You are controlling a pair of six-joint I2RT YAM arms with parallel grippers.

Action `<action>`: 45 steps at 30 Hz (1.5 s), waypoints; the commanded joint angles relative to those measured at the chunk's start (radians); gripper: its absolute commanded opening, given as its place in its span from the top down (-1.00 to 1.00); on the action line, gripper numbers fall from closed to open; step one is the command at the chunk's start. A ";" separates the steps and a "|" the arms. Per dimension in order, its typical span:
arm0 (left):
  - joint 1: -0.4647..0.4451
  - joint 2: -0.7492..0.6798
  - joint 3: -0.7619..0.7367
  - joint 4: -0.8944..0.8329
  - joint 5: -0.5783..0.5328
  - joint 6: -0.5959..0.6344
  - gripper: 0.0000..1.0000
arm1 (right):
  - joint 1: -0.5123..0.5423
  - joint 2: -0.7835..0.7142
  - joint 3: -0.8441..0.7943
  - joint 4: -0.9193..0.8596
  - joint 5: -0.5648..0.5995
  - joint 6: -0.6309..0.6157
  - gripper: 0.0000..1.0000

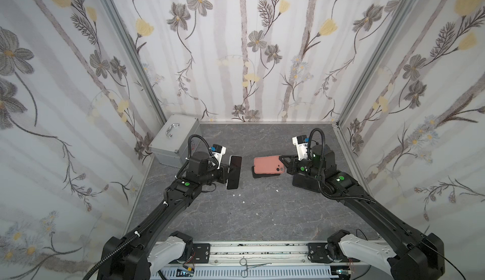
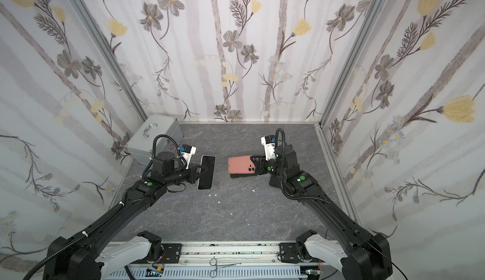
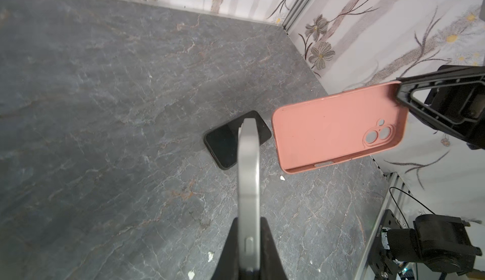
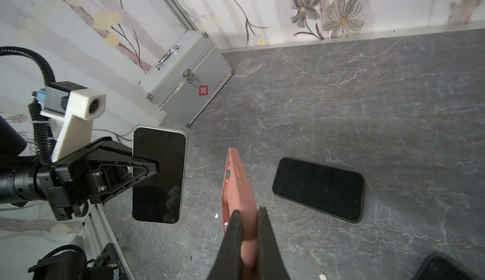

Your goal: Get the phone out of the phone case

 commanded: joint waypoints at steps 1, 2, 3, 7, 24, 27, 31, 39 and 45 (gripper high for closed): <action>0.007 -0.006 -0.042 0.051 0.012 -0.108 1.00 | 0.027 0.018 -0.019 0.053 -0.017 0.073 1.00; 0.008 -0.004 -0.055 0.051 0.003 -0.120 1.00 | 0.036 0.022 -0.027 0.065 -0.015 0.087 1.00; 0.008 0.001 -0.069 0.050 -0.003 -0.130 1.00 | 0.047 0.027 -0.037 0.079 -0.008 0.101 1.00; 0.011 0.015 -0.127 0.050 -0.028 -0.138 1.00 | 0.071 0.053 -0.069 0.121 -0.004 0.152 1.00; 0.081 0.225 -0.118 0.019 0.004 -0.094 1.00 | 0.139 0.192 -0.143 0.266 -0.031 0.208 1.00; 0.086 0.257 -0.108 0.013 0.015 -0.077 1.00 | 0.148 0.223 -0.145 0.286 -0.034 0.218 1.00; 0.091 0.288 -0.102 0.013 0.013 -0.064 1.00 | 0.155 0.258 -0.154 0.335 -0.031 0.245 1.00; 0.093 0.320 -0.102 0.013 0.009 -0.055 1.00 | 0.186 0.326 -0.171 0.402 -0.016 0.303 1.00; 0.100 0.338 -0.107 0.013 -0.002 -0.056 1.00 | 0.195 0.375 -0.167 0.414 -0.002 0.315 1.00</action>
